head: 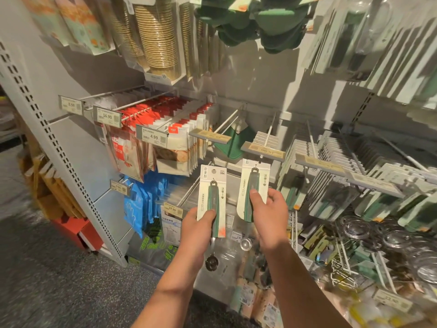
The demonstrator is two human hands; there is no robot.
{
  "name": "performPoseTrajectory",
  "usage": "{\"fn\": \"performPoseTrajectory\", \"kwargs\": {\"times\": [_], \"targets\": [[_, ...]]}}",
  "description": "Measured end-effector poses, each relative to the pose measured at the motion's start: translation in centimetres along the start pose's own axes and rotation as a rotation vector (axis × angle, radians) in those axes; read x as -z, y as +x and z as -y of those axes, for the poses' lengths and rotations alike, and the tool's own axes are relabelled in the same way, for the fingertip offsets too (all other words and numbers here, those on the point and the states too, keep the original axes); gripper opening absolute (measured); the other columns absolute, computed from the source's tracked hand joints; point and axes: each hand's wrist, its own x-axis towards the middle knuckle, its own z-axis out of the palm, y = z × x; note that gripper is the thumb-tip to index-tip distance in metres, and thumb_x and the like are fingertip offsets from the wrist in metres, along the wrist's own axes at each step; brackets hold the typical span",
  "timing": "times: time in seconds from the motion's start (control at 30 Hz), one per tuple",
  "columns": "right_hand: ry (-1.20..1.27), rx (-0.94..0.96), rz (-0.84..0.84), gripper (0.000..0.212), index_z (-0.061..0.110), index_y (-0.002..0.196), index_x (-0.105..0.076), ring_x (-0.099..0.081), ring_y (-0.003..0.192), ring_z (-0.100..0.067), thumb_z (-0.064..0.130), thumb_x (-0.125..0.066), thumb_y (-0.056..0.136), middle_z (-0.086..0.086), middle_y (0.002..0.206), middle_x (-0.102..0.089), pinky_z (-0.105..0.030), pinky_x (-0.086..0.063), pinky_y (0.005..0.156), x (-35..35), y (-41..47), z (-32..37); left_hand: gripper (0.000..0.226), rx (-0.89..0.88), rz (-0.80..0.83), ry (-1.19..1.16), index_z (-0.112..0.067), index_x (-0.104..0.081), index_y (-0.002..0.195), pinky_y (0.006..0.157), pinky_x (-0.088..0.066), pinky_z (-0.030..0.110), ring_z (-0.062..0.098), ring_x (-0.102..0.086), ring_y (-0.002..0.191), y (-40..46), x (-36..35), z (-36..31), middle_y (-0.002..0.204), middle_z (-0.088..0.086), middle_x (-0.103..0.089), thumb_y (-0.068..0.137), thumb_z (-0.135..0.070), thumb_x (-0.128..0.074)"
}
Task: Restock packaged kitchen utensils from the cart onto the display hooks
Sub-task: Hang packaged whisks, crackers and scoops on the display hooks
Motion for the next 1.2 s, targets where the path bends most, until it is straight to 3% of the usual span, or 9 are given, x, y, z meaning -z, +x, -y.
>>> {"fn": "performPoseTrajectory", "kwargs": {"times": [0.13,0.27,0.43,0.63,0.73,0.87,0.97,1.13,1.2], "targets": [[-0.048,0.022,-0.105,0.031,0.014,0.124,-0.06,-0.066,0.11,-0.01,0.028,-0.07,0.097,0.007,0.122,-0.069,-0.032,-0.052,0.097,-0.6,-0.2,-0.8,0.015,-0.014,-0.002,0.012,-0.018,-0.07,0.113,0.077,-0.059,0.034,0.02,-0.076,0.091,0.2,0.2,-0.3,0.099,0.003,-0.08,0.1,-0.019,-0.063],[-0.074,0.015,-0.156,0.023,0.017,0.116,-0.061,-0.066,0.09,0.0,0.028,-0.068,0.098,0.01,0.104,-0.072,-0.014,-0.044,0.068,-0.7,-0.2,-1.7,0.013,-0.023,0.021,0.001,-0.019,-0.071,0.111,0.071,-0.057,0.029,0.015,-0.077,0.087,0.2,0.3,-0.5,0.095,-0.002,-0.081,0.1,-0.018,-0.062],[-0.07,-0.044,-0.13,0.048,0.013,0.134,-0.056,-0.061,0.117,-0.022,0.039,-0.07,0.095,-0.001,0.126,-0.064,-0.039,-0.049,0.103,-0.8,2.1,-0.2,0.016,-0.013,0.045,0.015,-0.016,-0.072,0.113,0.089,-0.061,0.041,0.018,-0.077,0.091,0.1,-0.1,-0.4,0.097,-0.001,-0.081,0.1,-0.018,-0.064],[-0.075,-0.248,0.032,0.061,0.007,0.149,-0.042,-0.049,0.133,-0.031,0.032,-0.067,0.099,-0.01,0.146,-0.051,-0.045,-0.039,0.114,0.4,4.0,-0.4,0.016,-0.016,0.074,0.034,-0.016,-0.073,0.113,0.093,-0.06,0.046,0.022,-0.077,0.096,0.0,-0.3,0.0,0.1,0.002,-0.081,0.1,-0.021,-0.065],[-0.131,-0.341,0.099,0.059,0.011,0.152,-0.039,-0.052,0.118,-0.027,0.024,-0.066,0.1,-0.008,0.135,-0.053,-0.042,-0.045,0.103,1.2,2.9,-2.4,0.018,-0.027,0.078,0.017,-0.015,-0.074,0.113,0.093,-0.06,0.045,0.022,-0.077,0.096,0.0,-0.1,0.1,0.1,0.002,-0.081,0.101,-0.023,-0.064],[-0.141,-0.446,0.168,0.047,0.012,0.14,-0.051,-0.058,0.083,-0.019,0.029,-0.067,0.1,-0.01,0.104,-0.062,-0.033,-0.05,0.068,1.3,1.2,-4.2,0.019,-0.041,0.082,0.004,-0.012,-0.074,0.113,0.082,-0.061,0.035,0.021,-0.078,0.093,0.0,-0.2,0.4,0.099,0.003,-0.081,0.102,-0.025,-0.065],[-0.066,-0.372,0.218,0.03,0.011,0.125,-0.063,-0.068,0.09,-0.016,0.031,-0.064,0.102,-0.004,0.11,-0.069,-0.036,-0.059,0.083,0.8,0.5,-3.7,0.022,-0.069,0.082,0.005,-0.012,-0.074,0.114,0.074,-0.058,0.027,0.02,-0.077,0.093,0.0,-0.3,0.5,0.1,0.005,-0.081,0.103,-0.026,-0.063],[0.095,-0.251,0.336,0.032,0.01,0.122,-0.069,-0.075,0.093,-0.028,0.035,-0.058,0.105,-0.013,0.111,-0.076,-0.046,-0.063,0.083,-0.1,-1.2,-2.1,0.02,-0.1,0.078,-0.018,-0.009,-0.073,0.114,0.083,-0.061,0.041,0.027,-0.077,0.096,-0.1,-0.6,1.1,0.1,0.007,-0.08,0.101,-0.023,-0.065],[0.107,-0.204,0.385,0.025,0.007,0.113,-0.072,-0.076,0.084,-0.024,0.025,-0.056,0.106,-0.015,0.103,-0.078,-0.036,-0.063,0.07,-0.2,-2.0,-1.6,0.019,-0.097,0.071,-0.069,-0.005,-0.069,0.114,0.086,-0.062,0.044,0.027,-0.077,0.094,-0.2,-0.8,1.4,0.1,0.009,-0.08,0.098,-0.015,-0.068]]}}
